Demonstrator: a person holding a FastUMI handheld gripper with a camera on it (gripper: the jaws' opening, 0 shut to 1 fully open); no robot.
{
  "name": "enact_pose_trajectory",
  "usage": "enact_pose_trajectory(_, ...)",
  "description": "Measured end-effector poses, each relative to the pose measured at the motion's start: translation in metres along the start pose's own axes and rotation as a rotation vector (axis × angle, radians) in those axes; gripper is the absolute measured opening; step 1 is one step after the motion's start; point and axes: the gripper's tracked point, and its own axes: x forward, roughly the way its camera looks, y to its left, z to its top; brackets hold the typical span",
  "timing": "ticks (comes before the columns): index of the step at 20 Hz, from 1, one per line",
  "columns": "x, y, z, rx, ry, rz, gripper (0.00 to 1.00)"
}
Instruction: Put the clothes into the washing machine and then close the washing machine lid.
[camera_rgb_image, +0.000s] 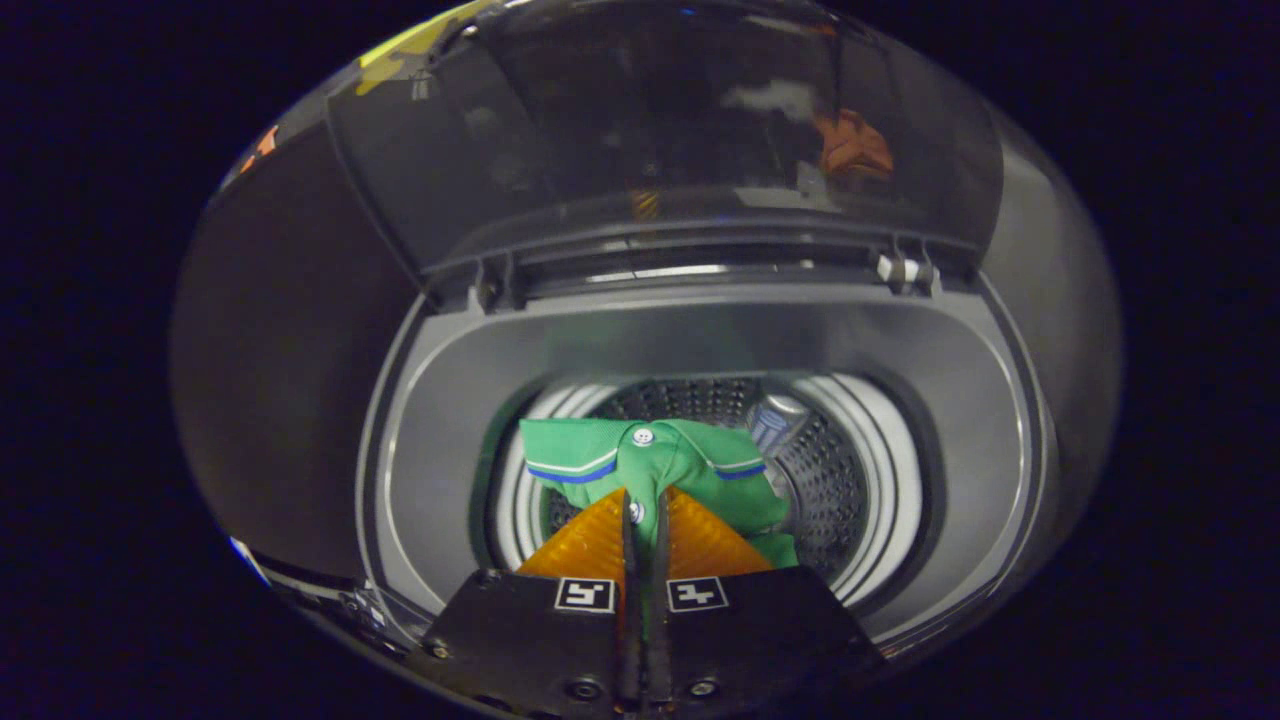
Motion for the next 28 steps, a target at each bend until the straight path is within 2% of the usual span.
enact_pose_trajectory(8,0.030,-0.016,-0.035,0.088,0.147,-0.091,0.06)
enact_pose_trajectory(14,0.031,-0.015,-0.042,0.102,0.171,-0.099,0.08)
enact_pose_trajectory(17,0.029,-0.013,-0.047,0.119,0.187,-0.088,0.12)
enact_pose_trajectory(19,0.027,-0.008,-0.042,0.114,0.164,-0.074,0.21)
enact_pose_trajectory(20,0.023,-0.009,-0.040,0.104,0.138,-0.081,0.29)
enact_pose_trajectory(23,0.019,-0.010,-0.036,0.076,0.113,-0.116,0.59)
enact_pose_trajectory(28,0.014,-0.010,-0.032,0.053,0.100,-0.126,0.60)
